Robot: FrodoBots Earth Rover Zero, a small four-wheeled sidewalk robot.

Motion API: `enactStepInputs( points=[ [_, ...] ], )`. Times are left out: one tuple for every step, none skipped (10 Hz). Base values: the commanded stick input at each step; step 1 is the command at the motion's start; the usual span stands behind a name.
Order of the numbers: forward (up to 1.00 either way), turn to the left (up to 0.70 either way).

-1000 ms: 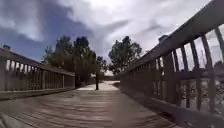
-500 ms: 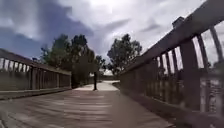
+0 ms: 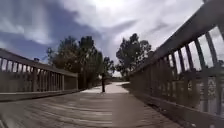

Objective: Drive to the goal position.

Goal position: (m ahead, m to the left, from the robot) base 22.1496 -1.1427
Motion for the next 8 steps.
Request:
enactStepInputs(
  points=[
    [0.85, 0.00],
    [0.85, 0.00],
    [0.85, 0.00],
    [0.85, 0.00],
    [0.85, 0.00],
    [0.85, 0.00],
    [0.85, 0.00],
    [0.85, 0.00]
  ],
)
